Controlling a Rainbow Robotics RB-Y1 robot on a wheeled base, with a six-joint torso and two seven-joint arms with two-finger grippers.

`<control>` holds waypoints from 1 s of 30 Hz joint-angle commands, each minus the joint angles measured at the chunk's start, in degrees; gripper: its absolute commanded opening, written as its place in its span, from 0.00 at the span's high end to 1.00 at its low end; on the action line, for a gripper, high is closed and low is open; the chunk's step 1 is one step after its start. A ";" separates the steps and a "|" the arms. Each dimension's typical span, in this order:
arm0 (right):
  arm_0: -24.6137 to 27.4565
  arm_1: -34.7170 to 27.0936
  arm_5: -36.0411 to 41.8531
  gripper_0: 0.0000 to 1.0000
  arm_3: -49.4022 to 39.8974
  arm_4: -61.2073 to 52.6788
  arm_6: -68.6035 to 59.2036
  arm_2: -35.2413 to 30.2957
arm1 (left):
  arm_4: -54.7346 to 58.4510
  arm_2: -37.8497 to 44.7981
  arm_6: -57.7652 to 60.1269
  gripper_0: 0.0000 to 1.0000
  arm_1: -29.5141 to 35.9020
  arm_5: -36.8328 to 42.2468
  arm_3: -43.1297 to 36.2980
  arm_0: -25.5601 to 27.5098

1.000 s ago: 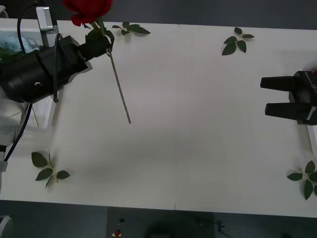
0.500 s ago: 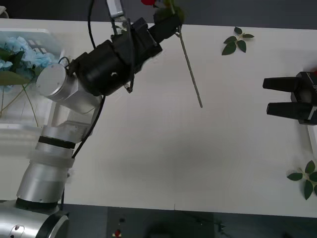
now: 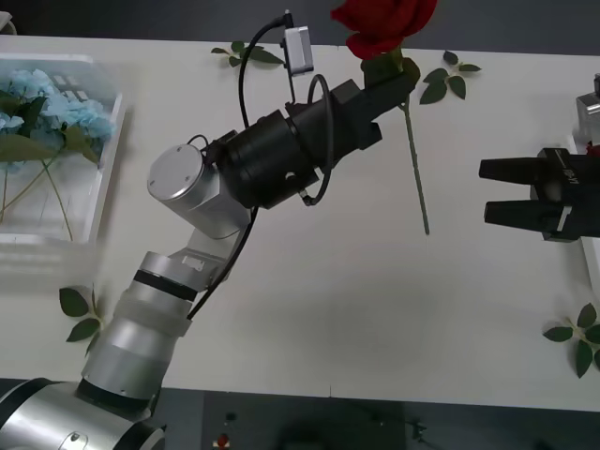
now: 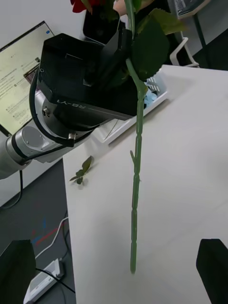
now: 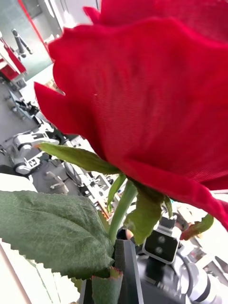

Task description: Put the red flowers into the right box and the blue flowers into the left box

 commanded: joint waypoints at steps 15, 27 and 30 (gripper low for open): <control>-3.56 5.32 -6.82 0.00 -0.47 -0.63 0.05 6.12 | -0.01 -1.40 -1.56 1.00 -1.21 -0.68 -0.95 -1.70; -6.20 7.51 -12.35 0.00 -0.47 0.25 0.05 10.95 | -0.10 -1.40 -1.04 1.00 -1.21 -0.68 -0.95 -1.79; -6.72 8.13 -13.23 0.00 -0.47 0.25 0.05 11.66 | -0.10 -1.40 -0.86 1.00 -1.18 -0.68 -0.95 -1.79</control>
